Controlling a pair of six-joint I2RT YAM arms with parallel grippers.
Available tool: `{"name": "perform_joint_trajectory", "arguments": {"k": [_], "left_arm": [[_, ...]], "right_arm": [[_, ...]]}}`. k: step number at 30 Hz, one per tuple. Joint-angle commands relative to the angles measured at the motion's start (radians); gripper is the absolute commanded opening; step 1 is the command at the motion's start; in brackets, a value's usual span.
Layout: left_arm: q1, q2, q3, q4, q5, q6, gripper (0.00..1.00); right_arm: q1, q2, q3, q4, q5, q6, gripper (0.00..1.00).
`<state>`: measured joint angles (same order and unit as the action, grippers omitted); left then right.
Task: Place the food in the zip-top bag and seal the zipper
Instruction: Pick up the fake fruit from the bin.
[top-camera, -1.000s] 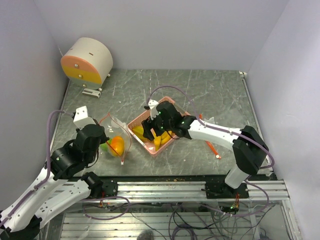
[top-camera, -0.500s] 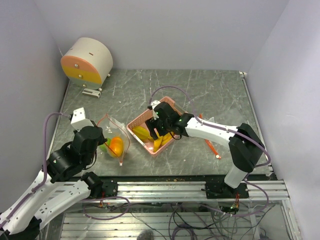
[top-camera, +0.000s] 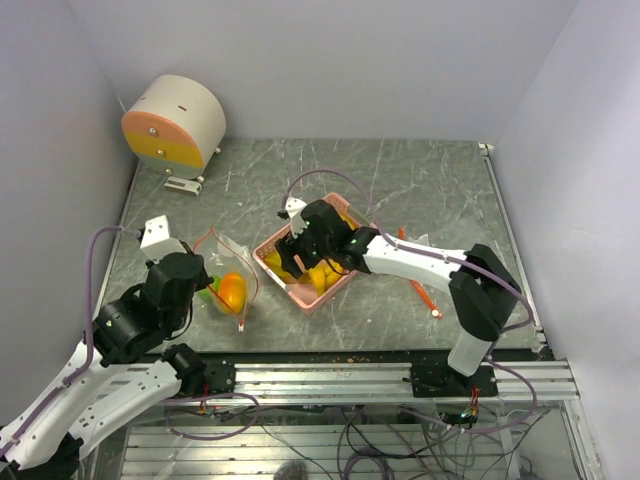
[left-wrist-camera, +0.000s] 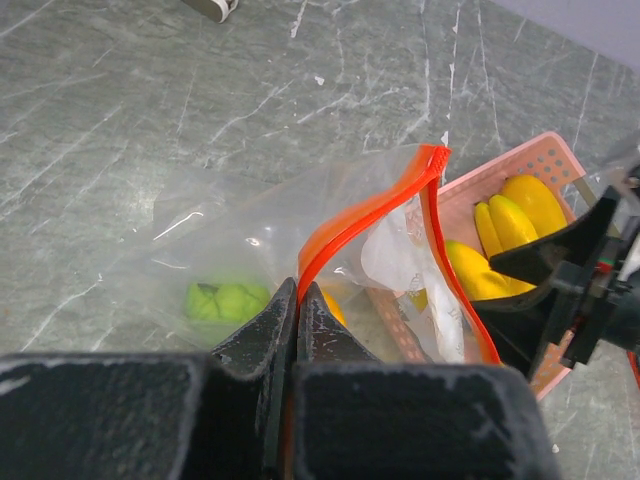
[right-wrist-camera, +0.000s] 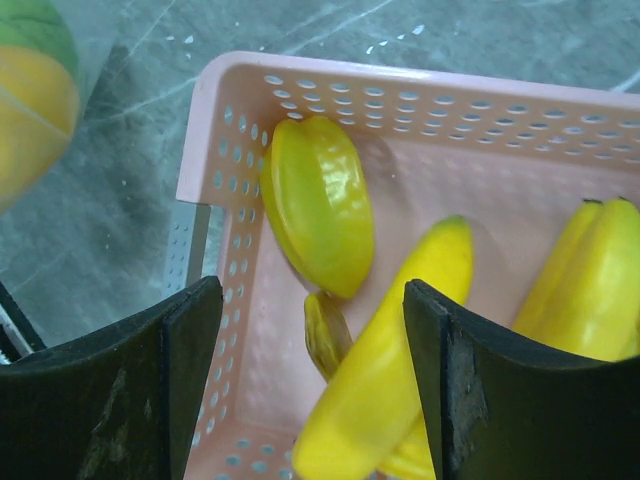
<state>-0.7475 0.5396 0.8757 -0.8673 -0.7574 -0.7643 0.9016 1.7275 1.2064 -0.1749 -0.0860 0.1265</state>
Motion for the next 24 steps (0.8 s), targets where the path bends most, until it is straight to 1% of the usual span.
{"name": "perform_joint_trajectory", "arguments": {"k": [1,6,10,16,22,24], "left_arm": [[0.004,0.008,0.034,-0.010,-0.019,0.000,0.07],[0.004,-0.004,0.035,-0.016,-0.029,0.001,0.07],[0.004,-0.003,0.029,-0.015,-0.025,-0.005,0.07],[0.004,-0.006,0.042,-0.045,-0.034,-0.010,0.07],[0.004,-0.019,0.039,-0.045,-0.044,-0.006,0.07],[0.004,-0.013,0.039,-0.048,-0.044,-0.008,0.07]], "right_arm": [[0.000,0.071,0.006,0.101,-0.063,-0.070,0.73],[-0.002,0.097,-0.007,0.177,-0.111,-0.138,0.73],[-0.003,0.152,0.012,0.213,-0.165,-0.165,0.73],[-0.007,0.252,0.041,0.206,-0.161,-0.184,0.73],[-0.009,0.287,0.035,0.236,-0.171,-0.186,0.72],[-0.009,0.321,0.045,0.224,-0.167,-0.186,0.69]]}}
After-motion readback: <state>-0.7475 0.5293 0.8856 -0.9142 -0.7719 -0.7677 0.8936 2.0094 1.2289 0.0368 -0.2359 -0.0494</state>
